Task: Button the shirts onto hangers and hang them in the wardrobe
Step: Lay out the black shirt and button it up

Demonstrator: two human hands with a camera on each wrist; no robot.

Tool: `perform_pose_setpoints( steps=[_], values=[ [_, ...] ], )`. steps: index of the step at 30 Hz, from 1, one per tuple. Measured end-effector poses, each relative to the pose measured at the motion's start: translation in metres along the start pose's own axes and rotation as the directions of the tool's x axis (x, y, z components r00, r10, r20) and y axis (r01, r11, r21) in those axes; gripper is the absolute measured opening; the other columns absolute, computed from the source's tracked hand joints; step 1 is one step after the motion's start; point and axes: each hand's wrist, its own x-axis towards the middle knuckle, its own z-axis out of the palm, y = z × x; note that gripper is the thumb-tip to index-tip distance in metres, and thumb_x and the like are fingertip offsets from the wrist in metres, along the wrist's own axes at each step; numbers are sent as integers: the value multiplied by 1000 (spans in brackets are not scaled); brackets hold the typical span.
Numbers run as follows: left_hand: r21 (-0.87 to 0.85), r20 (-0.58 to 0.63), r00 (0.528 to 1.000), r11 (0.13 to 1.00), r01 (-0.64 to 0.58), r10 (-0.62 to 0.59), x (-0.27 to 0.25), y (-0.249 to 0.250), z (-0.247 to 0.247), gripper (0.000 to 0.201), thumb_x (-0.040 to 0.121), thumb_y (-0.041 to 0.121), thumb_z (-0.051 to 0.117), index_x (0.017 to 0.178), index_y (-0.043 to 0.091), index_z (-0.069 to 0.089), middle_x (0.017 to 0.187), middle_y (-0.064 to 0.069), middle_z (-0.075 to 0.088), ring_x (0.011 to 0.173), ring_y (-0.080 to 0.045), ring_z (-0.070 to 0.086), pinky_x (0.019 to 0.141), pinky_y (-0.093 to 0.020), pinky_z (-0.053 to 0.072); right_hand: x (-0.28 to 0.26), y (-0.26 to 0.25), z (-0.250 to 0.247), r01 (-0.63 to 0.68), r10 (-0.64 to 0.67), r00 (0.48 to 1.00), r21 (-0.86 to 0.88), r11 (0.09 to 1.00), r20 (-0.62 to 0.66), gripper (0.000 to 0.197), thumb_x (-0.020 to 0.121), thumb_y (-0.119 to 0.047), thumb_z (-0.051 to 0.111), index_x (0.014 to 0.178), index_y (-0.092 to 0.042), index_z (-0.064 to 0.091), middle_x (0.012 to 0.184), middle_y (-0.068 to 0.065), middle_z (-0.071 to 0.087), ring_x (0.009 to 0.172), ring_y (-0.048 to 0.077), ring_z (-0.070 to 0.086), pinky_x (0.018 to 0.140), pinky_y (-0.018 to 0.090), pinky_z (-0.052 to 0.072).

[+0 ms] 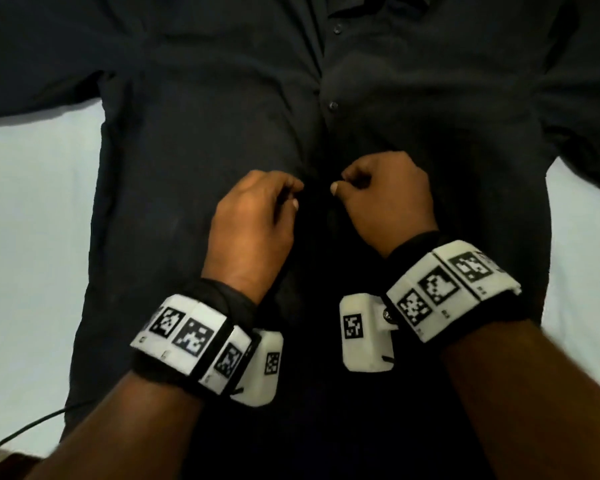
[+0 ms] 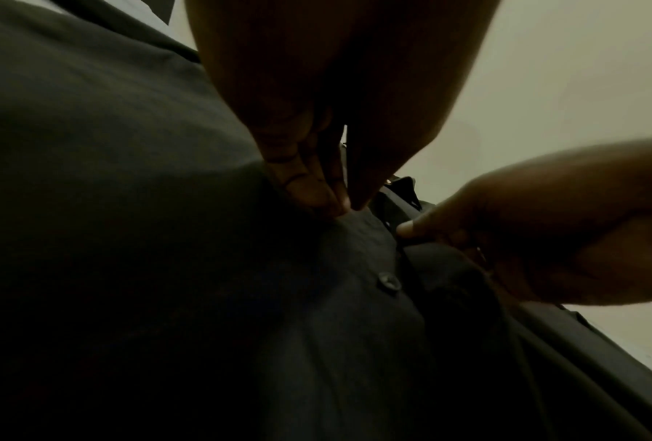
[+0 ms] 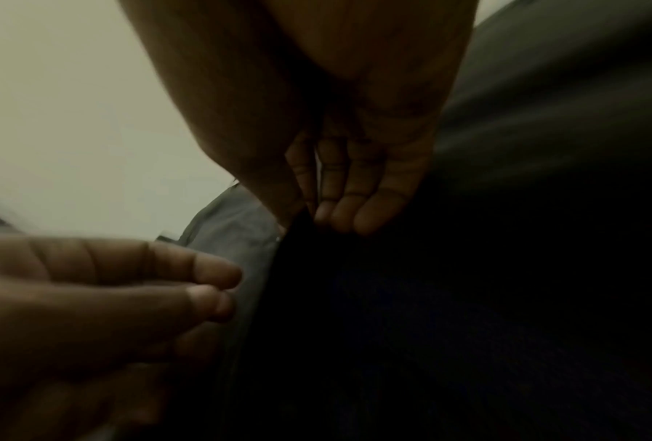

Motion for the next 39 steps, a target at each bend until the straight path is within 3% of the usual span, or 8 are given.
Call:
perform_pose_setpoints(
  steps=[4, 8, 12, 17, 22, 27, 34, 39],
  values=[
    [64, 70, 998, 998, -16, 11, 12, 8, 12, 28, 94, 21, 63, 120, 25, 72, 111, 2, 65, 102, -11, 59, 83, -11, 32, -5, 10, 4, -90, 96, 995, 198, 976, -24, 18, 85, -27, 76, 73, -17, 67, 68, -4, 67, 69, 16, 68, 75, 40, 61],
    [102, 85, 996, 994, -40, 31, 21, 12, 15, 29, 96, 27, 63, 124, 26, 70, 112, 0, 57, 96, -11, 54, 78, -21, 35, -9, 11, 10, -37, 45, 998, 217, 975, -34, 22, 91, -30, 70, 72, -22, 63, 68, -9, 63, 69, 8, 63, 70, 25, 51],
    [105, 136, 990, 994, 10, -24, 30, 13, 17, 15, 92, 22, 65, 107, 21, 68, 102, 5, 56, 93, -10, 54, 74, -19, 32, -14, 11, 18, 8, -6, 1000, 216, 976, -13, 15, 97, -22, 62, 82, -19, 61, 71, -10, 58, 69, 6, 54, 57, 13, 36],
    [-146, 166, 981, 981, 129, -105, 34, 6, 7, 12, 85, 16, 73, 84, 27, 67, 80, 7, 66, 74, -6, 60, 71, -23, 47, -18, 7, 20, 28, -14, 998, 234, 972, -61, 10, 97, -22, 60, 87, -17, 60, 74, -10, 56, 73, 10, 54, 60, 20, 34],
    [-344, 171, 976, 919, 190, -138, 30, 5, 2, 14, 84, 11, 77, 82, 23, 70, 65, 11, 57, 57, 1, 50, 60, -17, 45, -21, -3, 26, 89, -67, 984, 133, 987, -163, 8, 93, -25, 62, 96, -17, 61, 96, 5, 67, 89, 21, 62, 77, 31, 46],
    [-469, 207, 966, 851, 237, -156, 31, 3, -1, 11, 86, 3, 76, 86, 13, 71, 61, 13, 57, 56, 1, 52, 59, -18, 47, -20, -5, 29, 128, -103, 978, 133, 983, -180, 8, 93, -25, 62, 97, -19, 65, 97, 4, 67, 86, 18, 61, 72, 23, 38],
    [-511, 211, 961, 818, 266, -181, 28, 10, 0, 7, 88, 2, 73, 95, 4, 74, 70, -10, 68, 56, -7, 59, 58, -24, 53, -23, -3, 25, 114, -79, 982, 207, 972, -171, 8, 92, -21, 66, 88, -25, 59, 77, -13, 58, 64, -4, 52, 59, 0, 35],
    [-543, 183, 961, 793, 274, -207, 28, 7, 2, 10, 88, 3, 74, 97, 7, 77, 82, -20, 73, 61, -13, 61, 63, -27, 55, -21, -3, 27, 93, -32, 977, 281, 955, -213, 11, 89, -17, 68, 84, -24, 61, 67, -19, 54, 61, -21, 52, 58, -2, 35]
  ],
)
